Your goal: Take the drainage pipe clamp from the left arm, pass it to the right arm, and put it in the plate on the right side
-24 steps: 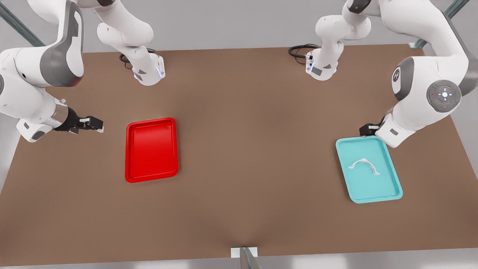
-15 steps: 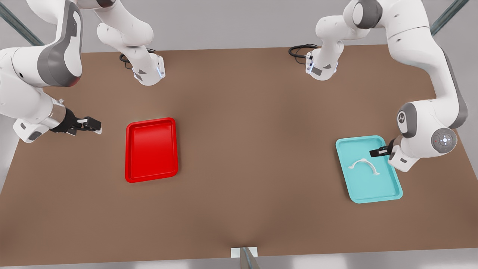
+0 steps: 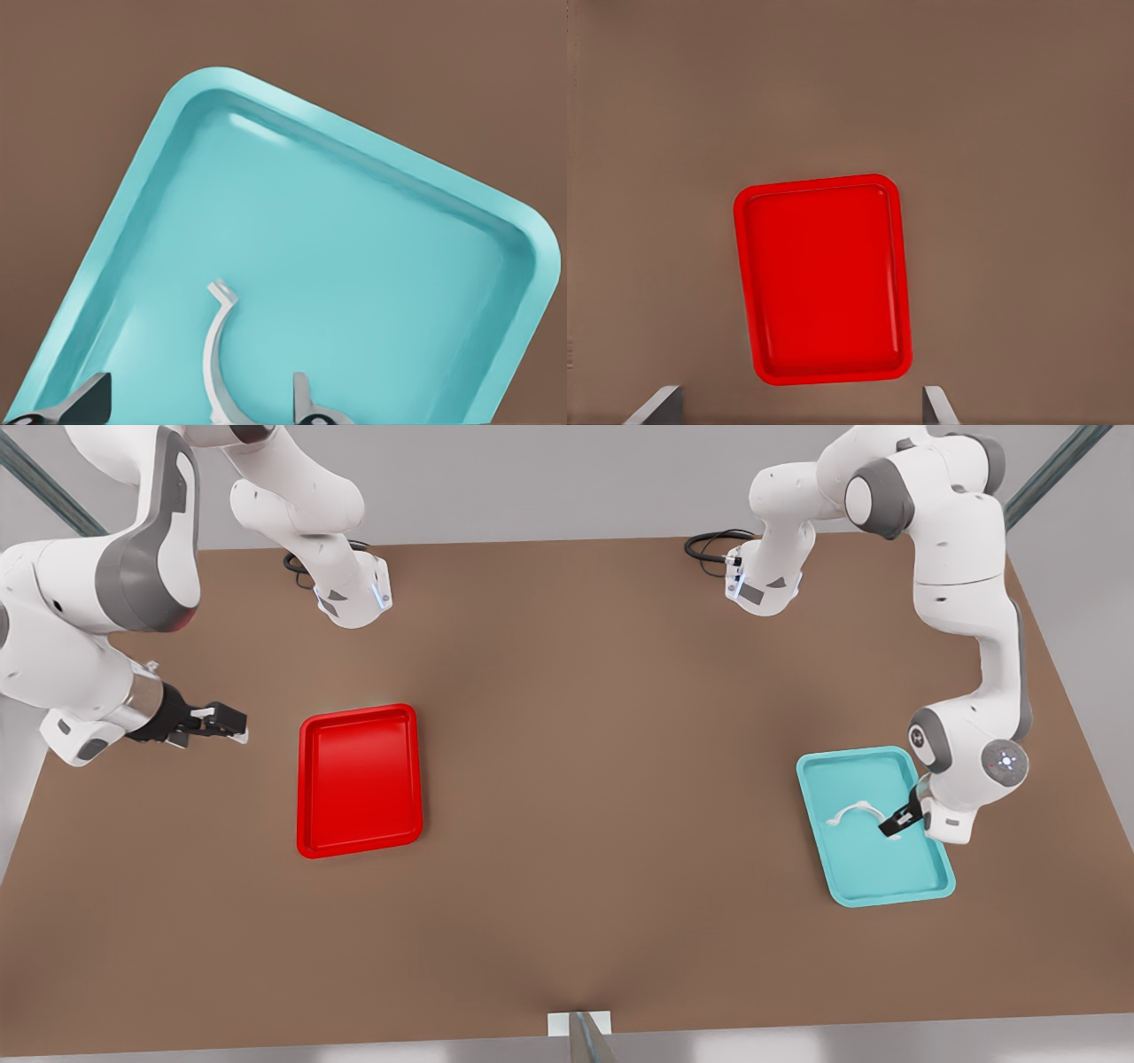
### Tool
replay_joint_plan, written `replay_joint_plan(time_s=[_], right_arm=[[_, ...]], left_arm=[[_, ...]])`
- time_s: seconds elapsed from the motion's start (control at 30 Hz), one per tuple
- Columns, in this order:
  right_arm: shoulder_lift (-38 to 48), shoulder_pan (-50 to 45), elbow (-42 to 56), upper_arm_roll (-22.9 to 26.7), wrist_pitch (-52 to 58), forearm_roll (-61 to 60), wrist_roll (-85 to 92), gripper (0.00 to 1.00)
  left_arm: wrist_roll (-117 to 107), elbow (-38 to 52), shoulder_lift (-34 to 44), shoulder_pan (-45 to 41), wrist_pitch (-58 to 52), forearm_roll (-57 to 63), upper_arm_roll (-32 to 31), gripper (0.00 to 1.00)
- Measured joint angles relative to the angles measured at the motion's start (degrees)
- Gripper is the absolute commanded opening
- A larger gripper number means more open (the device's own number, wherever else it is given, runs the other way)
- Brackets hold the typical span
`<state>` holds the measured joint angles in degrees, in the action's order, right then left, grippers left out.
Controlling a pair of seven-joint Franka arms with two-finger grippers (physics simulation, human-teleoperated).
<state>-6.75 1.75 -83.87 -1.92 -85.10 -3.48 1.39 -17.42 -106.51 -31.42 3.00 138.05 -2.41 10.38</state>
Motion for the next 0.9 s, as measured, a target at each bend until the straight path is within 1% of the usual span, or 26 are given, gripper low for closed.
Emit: replay_joint_plan(time_s=[0.3,0.33,0.37,0.4,0.43,0.47,0.53,0.57,0.63,0.73,0.8,0.9], right_arm=[[-0.24,-0.12,0.26,-0.01,-0.11,-0.16,0.56,1.00],[-0.24,-0.04,0.25,-0.01,-0.11,-0.17,0.60,1.00],[-0.25,0.05,0.21,0.02,-0.11,-0.19,0.65,1.00],[-0.25,0.15,0.19,0.05,-0.11,-0.21,0.69,1.00],[-0.28,0.23,0.18,0.07,-0.10,-0.22,0.73,1.00],[-0.27,0.27,0.18,0.08,-0.10,-0.23,0.77,1.00],[-0.27,0.27,0.18,0.08,-0.10,-0.24,0.84,1.00],[-0.26,0.25,0.17,0.08,-0.10,-0.24,0.87,1.00],[-0.26,0.19,0.17,0.08,-0.09,-0.25,0.93,1.00],[-0.26,0.17,0.11,0.08,-0.06,-0.25,1.00,1.00],[-0.26,0.18,0.04,0.08,-0.02,-0.26,1.05,1.00],[-0.26,0.19,0.00,0.08,0.02,-0.26,1.12,1.00]], left_arm=[[0.38,-2.84,-1.55,0.82,2.90,-2.93,-0.01,1.00],[0.48,-2.93,-1.56,0.80,3.02,-3.03,-0.01,0.99],[0.57,-2.98,-1.57,0.79,3.12,-3.09,-0.01,0.92],[0.62,-3.00,-1.68,0.79,3.20,-3.09,-0.01,0.71],[0.61,-3.01,-1.91,0.78,3.25,-3.04,-0.01,0.63],[0.58,-3.02,-2.19,0.74,3.29,-2.96,-0.02,0.60],[0.73,-3.03,-2.71,0.69,3.37,-3.08,-0.10,0.58],[0.80,-3.03,-2.90,0.64,3.40,-3.13,-0.16,0.53],[0.95,-3.03,-3.30,0.61,3.46,-3.18,-0.24,0.53],[1.14,-2.97,-3.79,0.61,3.53,-3.22,-0.41,0.49],[1.23,-2.85,-4.15,0.61,3.56,-3.49,-0.44,0.37],[1.34,-2.71,-4.34,0.61,3.59,-3.76,-0.45,0.30]])
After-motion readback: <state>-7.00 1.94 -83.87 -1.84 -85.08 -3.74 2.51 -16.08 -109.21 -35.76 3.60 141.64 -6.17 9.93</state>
